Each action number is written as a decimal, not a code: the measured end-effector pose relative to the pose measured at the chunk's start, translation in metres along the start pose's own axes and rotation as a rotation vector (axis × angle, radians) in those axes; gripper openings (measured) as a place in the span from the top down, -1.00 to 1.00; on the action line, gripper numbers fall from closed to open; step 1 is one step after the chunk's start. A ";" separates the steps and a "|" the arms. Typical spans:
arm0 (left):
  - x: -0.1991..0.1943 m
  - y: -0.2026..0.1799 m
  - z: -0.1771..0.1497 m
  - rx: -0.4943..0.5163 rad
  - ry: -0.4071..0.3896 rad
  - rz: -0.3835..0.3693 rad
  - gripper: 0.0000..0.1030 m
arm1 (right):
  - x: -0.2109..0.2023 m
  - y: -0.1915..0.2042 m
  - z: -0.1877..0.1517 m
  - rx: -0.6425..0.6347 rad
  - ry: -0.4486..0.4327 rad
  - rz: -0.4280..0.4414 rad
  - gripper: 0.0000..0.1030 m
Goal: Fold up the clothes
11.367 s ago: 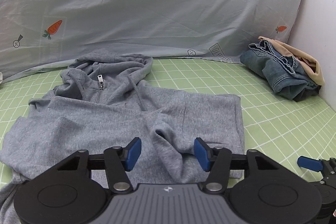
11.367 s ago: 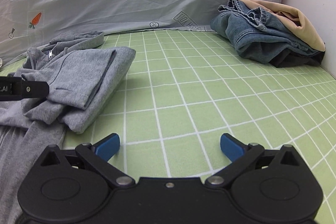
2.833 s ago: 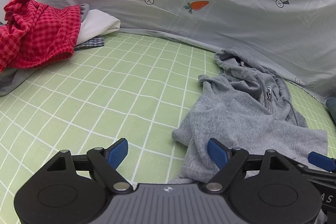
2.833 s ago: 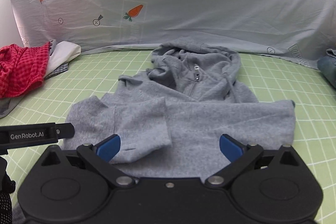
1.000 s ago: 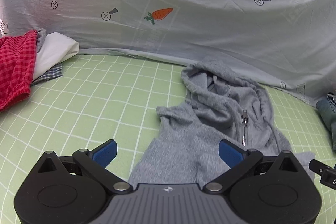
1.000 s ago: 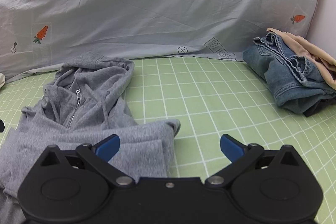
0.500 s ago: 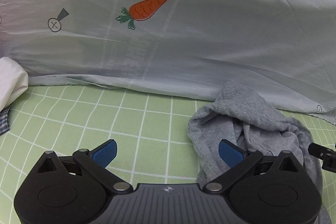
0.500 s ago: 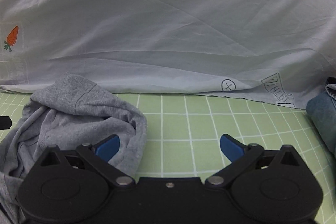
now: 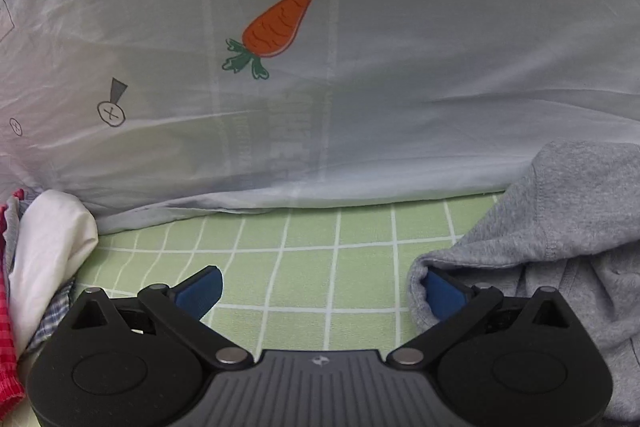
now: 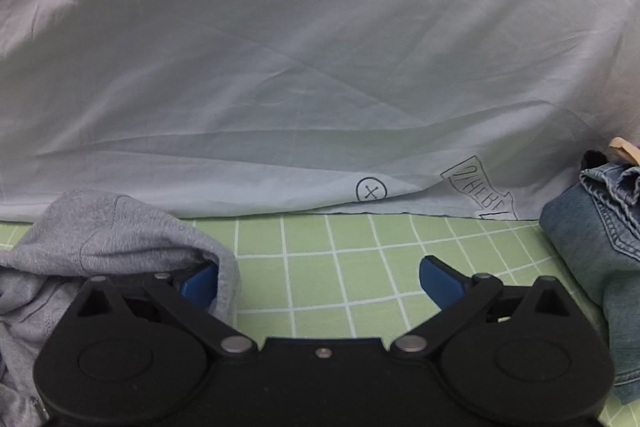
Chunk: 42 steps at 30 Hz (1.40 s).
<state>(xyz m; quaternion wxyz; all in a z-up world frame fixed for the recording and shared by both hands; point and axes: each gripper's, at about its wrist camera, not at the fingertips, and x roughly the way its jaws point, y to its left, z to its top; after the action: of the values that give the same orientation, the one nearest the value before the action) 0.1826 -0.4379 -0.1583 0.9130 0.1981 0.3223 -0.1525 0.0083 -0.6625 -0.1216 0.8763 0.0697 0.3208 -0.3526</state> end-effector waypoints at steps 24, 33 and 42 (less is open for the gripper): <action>-0.219 0.075 -0.095 -0.163 -0.068 -0.094 -1.00 | -0.221 -0.048 -0.110 0.052 -0.099 -0.038 -1.00; -0.191 0.066 -0.162 -0.106 0.122 -0.136 -0.99 | -0.205 -0.032 -0.167 -0.020 0.053 -0.039 -1.00; -0.200 0.086 -0.190 -0.142 0.141 -0.253 -0.99 | -0.213 -0.030 -0.186 0.021 0.084 -0.012 -1.00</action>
<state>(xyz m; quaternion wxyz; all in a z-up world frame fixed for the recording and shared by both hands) -0.0317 -0.2455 -0.1413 0.8734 0.1011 0.4178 -0.2291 -0.2237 -0.4979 -0.1338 0.8591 0.0916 0.3540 -0.3580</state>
